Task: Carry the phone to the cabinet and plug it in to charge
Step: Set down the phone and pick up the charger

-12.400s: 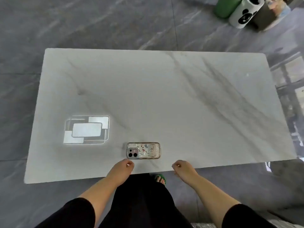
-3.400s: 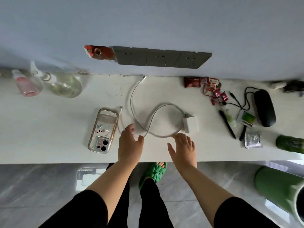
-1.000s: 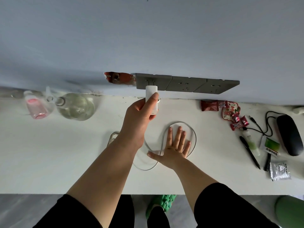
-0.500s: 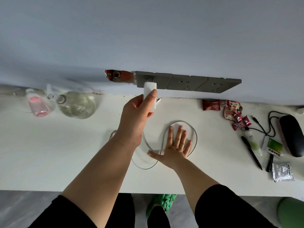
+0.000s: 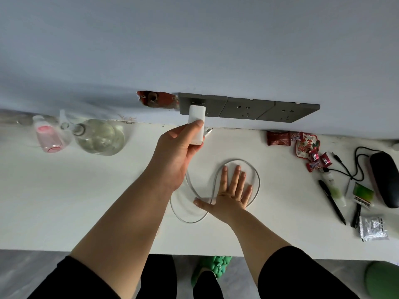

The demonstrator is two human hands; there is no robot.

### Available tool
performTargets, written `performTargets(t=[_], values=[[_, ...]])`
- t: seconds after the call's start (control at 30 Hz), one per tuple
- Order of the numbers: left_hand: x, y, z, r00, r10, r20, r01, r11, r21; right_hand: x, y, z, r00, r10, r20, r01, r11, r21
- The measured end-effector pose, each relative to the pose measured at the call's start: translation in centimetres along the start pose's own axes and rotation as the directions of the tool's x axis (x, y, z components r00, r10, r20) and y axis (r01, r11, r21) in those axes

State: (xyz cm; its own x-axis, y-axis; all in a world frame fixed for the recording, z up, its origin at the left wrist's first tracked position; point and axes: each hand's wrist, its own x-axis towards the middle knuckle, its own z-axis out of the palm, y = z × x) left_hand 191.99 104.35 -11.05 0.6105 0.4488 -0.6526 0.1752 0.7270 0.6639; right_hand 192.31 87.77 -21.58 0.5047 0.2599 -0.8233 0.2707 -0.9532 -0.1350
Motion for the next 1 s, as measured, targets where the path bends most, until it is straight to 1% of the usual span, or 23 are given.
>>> performTargets(t=[0.07, 0.3, 0.47, 0.63, 0.73, 0.9, 1.0], values=[[0.0, -0.1, -0.2, 1.000, -0.024, -0.013, 0.023, 0.999, -0.049, 0.0, 0.0, 0.0, 1.000, 0.001, 0.002, -0.001, 1.000, 0.000], [0.3, 0.2, 0.5, 0.999, -0.015, -0.050, 0.013, 0.999, -0.045, 0.2, 0.1, 0.3, 1.000, 0.000, -0.004, 0.000, 1.000, 0.013], [0.8, 0.7, 0.2, 0.998, -0.001, -0.061, 0.002, 1.000, 0.021, 0.3, 0.2, 0.3, 1.000, -0.009, -0.012, 0.009, 1.000, 0.024], [1.0, 1.1, 0.3, 1.000, 0.009, -0.015, -0.007, 0.994, 0.110, 0.3, 0.2, 0.3, 1.000, -0.011, -0.007, 0.012, 1.000, 0.014], [1.0, 1.3, 0.4, 0.999, 0.003, -0.032, 0.001, 0.993, 0.121, 0.3, 0.1, 0.3, 1.000, -0.007, -0.013, 0.007, 1.000, 0.015], [0.7, 1.6, 0.8, 1.000, 0.021, -0.011, -0.019, 0.984, 0.176, 0.3, 0.2, 0.4, 1.000, -0.005, -0.027, 0.005, 1.000, 0.023], [0.7, 1.6, 0.5, 1.000, 0.013, -0.011, -0.011, 0.986, 0.166, 0.4, 0.2, 0.5, 1.000, 0.000, -0.022, 0.001, 1.000, 0.028]])
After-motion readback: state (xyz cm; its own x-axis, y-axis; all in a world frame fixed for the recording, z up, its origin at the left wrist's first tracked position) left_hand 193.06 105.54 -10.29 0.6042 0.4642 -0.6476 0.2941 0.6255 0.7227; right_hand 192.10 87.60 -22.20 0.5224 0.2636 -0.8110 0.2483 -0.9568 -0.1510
